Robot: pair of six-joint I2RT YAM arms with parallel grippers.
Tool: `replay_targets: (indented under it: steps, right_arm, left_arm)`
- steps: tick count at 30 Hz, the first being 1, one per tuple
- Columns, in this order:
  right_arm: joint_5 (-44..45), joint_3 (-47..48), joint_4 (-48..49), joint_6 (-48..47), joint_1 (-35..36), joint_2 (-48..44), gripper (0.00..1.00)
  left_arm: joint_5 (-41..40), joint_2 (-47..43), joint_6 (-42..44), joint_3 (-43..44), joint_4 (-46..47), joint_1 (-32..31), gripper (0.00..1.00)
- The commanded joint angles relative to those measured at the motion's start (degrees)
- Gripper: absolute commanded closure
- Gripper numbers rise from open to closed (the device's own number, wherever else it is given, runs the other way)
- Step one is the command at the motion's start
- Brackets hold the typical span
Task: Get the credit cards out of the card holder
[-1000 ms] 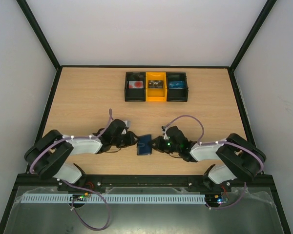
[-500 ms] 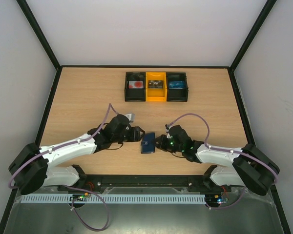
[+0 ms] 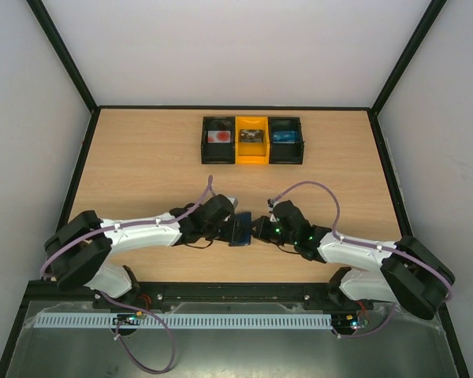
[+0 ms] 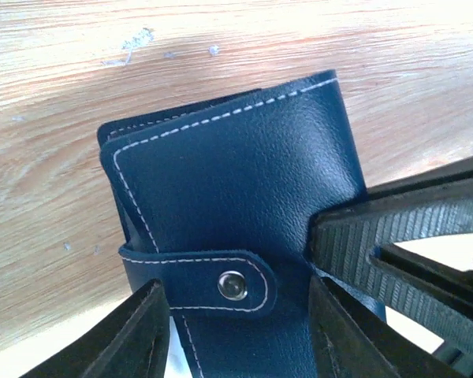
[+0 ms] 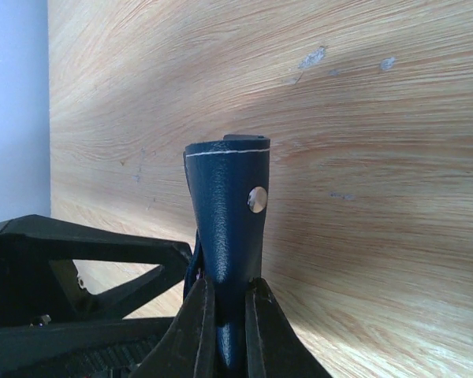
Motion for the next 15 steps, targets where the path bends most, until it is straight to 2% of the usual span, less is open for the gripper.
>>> replay_targets:
  steps: [1, 15]
  right_arm:
    - [0.4, 1.4, 0.7, 0.1, 0.3, -1.7, 0.98]
    - [0.4, 1.0, 1.5, -0.2, 0.3, -0.7, 0.98]
  left_arm:
    - [-4.5, 2.1, 1.9, 2.7, -3.6, -0.5, 0.52]
    - [-11.3, 4.2, 3.9, 6.3, -10.1, -1.7, 0.66]
